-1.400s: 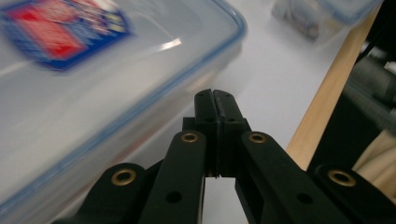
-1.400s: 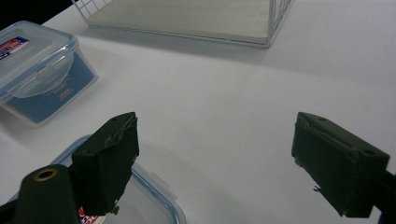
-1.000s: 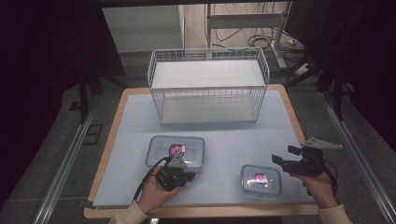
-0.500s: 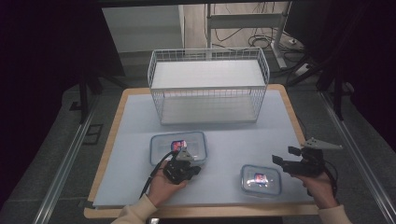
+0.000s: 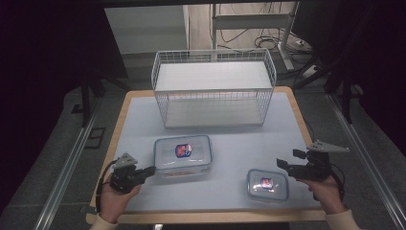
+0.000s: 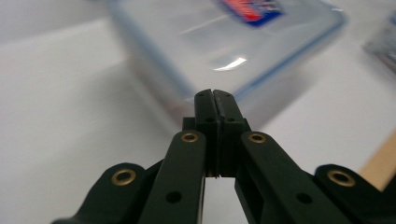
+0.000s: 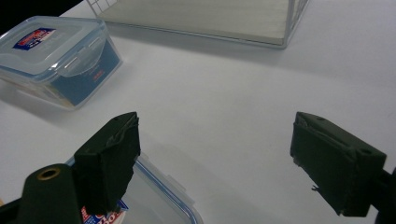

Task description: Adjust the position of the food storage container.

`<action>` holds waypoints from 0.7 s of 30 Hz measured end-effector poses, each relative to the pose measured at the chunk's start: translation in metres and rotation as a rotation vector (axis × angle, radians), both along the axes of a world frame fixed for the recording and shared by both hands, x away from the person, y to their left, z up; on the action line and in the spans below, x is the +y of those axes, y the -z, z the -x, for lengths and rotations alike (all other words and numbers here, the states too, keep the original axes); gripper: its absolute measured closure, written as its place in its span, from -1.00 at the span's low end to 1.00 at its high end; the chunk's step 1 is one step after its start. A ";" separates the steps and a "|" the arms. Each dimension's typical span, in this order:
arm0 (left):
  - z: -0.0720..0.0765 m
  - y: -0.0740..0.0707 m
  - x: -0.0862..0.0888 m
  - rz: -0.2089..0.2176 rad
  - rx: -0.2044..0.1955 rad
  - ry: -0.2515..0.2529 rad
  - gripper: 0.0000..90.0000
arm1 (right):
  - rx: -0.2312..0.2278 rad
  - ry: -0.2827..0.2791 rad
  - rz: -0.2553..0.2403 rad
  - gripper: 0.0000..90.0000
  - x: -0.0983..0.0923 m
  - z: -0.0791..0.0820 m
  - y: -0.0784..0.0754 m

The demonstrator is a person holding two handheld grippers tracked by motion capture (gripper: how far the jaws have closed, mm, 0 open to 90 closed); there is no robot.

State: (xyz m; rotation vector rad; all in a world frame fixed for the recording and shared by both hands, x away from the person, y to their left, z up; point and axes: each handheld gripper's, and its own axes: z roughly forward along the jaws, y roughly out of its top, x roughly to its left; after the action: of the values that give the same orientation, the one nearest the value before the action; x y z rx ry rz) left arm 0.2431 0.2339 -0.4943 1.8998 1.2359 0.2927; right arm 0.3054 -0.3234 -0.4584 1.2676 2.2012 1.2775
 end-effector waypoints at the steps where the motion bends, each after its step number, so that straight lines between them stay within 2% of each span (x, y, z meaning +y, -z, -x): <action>1: -0.004 0.006 0.007 -0.002 0.019 -0.026 1.00 | -0.003 -0.002 0.000 -0.65 0.002 0.000 -0.001; 2: -0.004 0.006 0.007 -0.002 0.019 -0.026 1.00 | -0.003 -0.002 0.000 -0.65 0.002 0.000 -0.001; 5: -0.011 0.018 0.008 -0.013 0.061 -0.027 1.00 | -0.003 -0.003 0.004 -0.65 0.003 0.000 -0.001; 7: -0.017 0.026 0.005 -0.010 0.089 -0.013 1.00 | -0.003 -0.001 0.005 -0.65 0.002 -0.001 0.000; 9: -0.022 0.029 0.001 -0.008 0.098 -0.001 1.00 | -0.002 0.002 0.005 -0.65 0.001 0.000 0.000; 12: -0.027 0.028 -0.003 -0.035 0.089 -0.004 1.00 | -0.001 0.013 0.005 -0.65 -0.002 0.000 0.000; 16: -0.036 0.029 -0.005 -0.024 0.098 -0.006 1.00 | -0.001 0.025 0.001 -0.65 -0.005 0.000 0.000; 21: -0.047 0.030 -0.014 -0.034 0.105 0.002 1.00 | -0.003 0.028 0.001 -0.65 -0.006 -0.001 0.000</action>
State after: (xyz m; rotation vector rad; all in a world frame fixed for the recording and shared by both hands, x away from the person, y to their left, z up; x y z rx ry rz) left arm 0.2903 0.2196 -0.5244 1.9661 1.3057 0.2167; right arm 0.3063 -0.3290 -0.4587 1.2900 2.1739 1.2675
